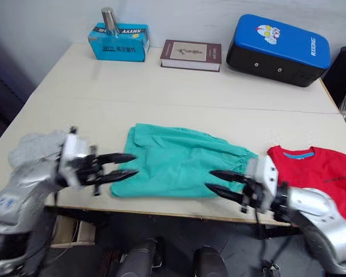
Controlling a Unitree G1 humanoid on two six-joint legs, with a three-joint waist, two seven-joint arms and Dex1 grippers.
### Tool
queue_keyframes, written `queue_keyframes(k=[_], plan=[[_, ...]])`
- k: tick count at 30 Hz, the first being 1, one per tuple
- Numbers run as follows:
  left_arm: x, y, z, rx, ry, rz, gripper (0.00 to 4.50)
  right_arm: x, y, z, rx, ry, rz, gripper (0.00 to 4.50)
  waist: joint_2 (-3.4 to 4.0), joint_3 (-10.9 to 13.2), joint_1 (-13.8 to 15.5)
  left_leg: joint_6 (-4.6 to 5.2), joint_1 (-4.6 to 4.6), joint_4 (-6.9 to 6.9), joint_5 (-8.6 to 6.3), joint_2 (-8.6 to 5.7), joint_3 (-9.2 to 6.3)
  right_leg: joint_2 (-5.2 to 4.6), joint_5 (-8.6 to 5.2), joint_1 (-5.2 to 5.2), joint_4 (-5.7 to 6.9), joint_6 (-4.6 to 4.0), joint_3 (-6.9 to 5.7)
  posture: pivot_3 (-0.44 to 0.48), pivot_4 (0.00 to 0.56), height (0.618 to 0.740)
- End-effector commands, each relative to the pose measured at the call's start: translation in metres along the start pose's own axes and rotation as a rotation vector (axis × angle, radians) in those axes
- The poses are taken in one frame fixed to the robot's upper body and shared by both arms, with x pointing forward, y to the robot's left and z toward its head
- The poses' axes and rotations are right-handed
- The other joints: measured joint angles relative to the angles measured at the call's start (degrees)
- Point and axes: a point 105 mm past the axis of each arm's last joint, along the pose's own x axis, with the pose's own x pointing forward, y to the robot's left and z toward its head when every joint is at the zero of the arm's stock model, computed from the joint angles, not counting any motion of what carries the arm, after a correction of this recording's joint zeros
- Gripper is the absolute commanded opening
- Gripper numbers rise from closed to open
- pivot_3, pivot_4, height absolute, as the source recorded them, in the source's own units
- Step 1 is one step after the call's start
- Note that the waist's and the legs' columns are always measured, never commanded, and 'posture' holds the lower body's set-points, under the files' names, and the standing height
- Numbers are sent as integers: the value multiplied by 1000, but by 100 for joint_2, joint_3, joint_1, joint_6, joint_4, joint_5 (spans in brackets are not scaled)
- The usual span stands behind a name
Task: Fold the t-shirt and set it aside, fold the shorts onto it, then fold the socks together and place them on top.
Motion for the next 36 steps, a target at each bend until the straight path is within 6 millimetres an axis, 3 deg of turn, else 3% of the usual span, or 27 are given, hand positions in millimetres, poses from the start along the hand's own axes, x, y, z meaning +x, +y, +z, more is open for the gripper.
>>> queue_keyframes(k=[1,3,9,11,13,17,21,25,27,29,33,36], plan=[[28,19,-24,60,43,63,751,36,-16,-22,-60,50,-169,384,-2,-2,-12,5,-5,0,6,-1,4,2,1,-8,2,2,-1,0,150,740],[44,29,-43,55,82,105,69,58,-28,-30,-110,51,-310,0,-10,-6,-40,-4,-1,2,8,1,11,7,6,-18,28,13,-1,0,150,740],[72,43,-97,49,264,227,22,81,-38,-54,-185,81,-546,0,-10,-7,-21,-27,-23,-8,13,9,0,14,6,-67,65,14,-10,0,150,740],[71,45,-111,65,327,259,22,75,-46,-63,-246,87,-614,0,-11,-7,-21,-23,-24,-1,15,8,2,12,6,-63,64,14,-7,0,150,740],[68,42,-123,51,387,264,22,56,-61,-68,-208,73,-746,0,-12,-10,-21,-15,-12,1,19,7,3,11,6,-42,53,14,-6,0,150,740],[62,34,-138,1,432,279,22,30,-68,-72,-176,67,-819,0,10,-60,-37,-11,17,-6,11,7,2,10,6,-7,36,12,1,0,150,740],[55,22,-154,-46,493,252,22,-13,-80,-80,-134,99,-950,0,18,-131,-37,-16,24,-8,2,9,1,11,6,-6,45,12,2,0,150,740],[53,23,-154,-58,484,263,22,-44,-87,-76,-68,33,-1038,0,33,-172,-34,-15,26,-11,-4,10,0,11,5,-2,39,12,1,0,150,740],[57,26,-145,-44,424,260,22,-58,-85,-57,-14,-98,-1048,0,49,-188,-7,-10,26,-10,-8,10,1,10,5,2,32,13,2,0,150,740],[62,30,-134,-18,352,250,22,-62,-76,-40,13,-192,-985,0,52,-189,-3,-5,24,-10,-12,8,1,8,5,4,25,13,3,0,150,740],[76,34,-102,6,161,206,22,-63,-46,-22,255,-311,-811,0,58,-188,-30,13,21,-16,-24,12,0,10,5,1,17,12,3,0,150,740],[94,30,-66,37,-2,80,0,-78,-17,-24,548,-279,-760,555,59,-181,0,24,11,-19,-30,13,0,10,2,-3,6,5,3,0,150,740]])
